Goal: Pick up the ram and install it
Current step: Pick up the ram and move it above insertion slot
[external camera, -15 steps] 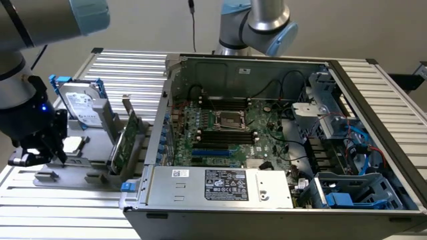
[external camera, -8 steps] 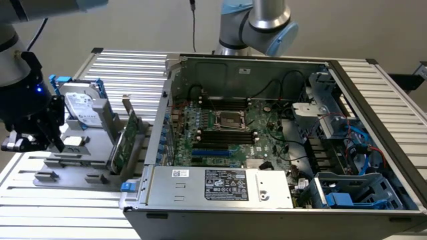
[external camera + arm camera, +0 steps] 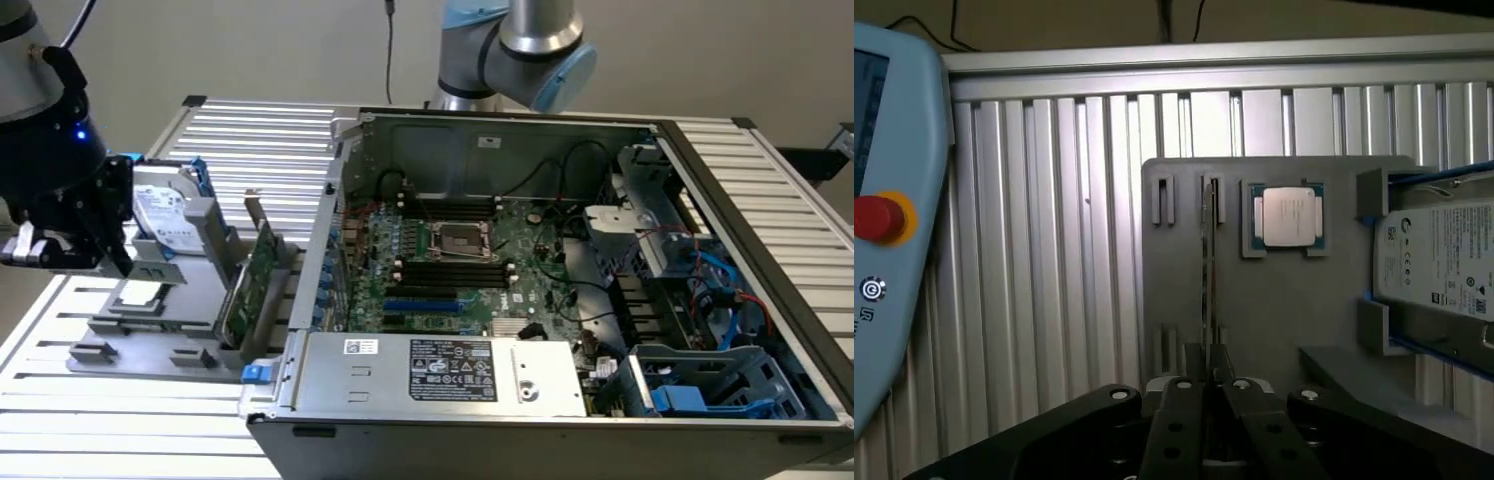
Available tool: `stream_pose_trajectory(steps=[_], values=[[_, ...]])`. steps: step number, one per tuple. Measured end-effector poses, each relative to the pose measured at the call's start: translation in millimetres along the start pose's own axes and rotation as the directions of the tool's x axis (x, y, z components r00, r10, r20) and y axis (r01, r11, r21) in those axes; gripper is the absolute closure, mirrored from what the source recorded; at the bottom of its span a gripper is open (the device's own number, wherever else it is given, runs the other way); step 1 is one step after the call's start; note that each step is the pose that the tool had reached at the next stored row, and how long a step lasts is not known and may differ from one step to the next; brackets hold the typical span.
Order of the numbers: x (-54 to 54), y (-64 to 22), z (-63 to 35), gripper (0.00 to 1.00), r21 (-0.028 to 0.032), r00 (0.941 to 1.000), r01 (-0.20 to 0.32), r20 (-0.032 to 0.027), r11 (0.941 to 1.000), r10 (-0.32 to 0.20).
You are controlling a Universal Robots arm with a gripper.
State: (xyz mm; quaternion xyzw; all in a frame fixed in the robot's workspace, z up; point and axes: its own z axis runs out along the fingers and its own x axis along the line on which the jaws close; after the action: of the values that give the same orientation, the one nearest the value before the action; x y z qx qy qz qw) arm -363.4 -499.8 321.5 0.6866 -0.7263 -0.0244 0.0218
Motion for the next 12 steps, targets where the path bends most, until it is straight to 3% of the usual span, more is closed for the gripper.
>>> stream_pose_trajectory(steps=[12], values=[[-16.6,-21.3,-34.8,0.86,0.0,1.0,0.0,0.0,1.0,0.0]])
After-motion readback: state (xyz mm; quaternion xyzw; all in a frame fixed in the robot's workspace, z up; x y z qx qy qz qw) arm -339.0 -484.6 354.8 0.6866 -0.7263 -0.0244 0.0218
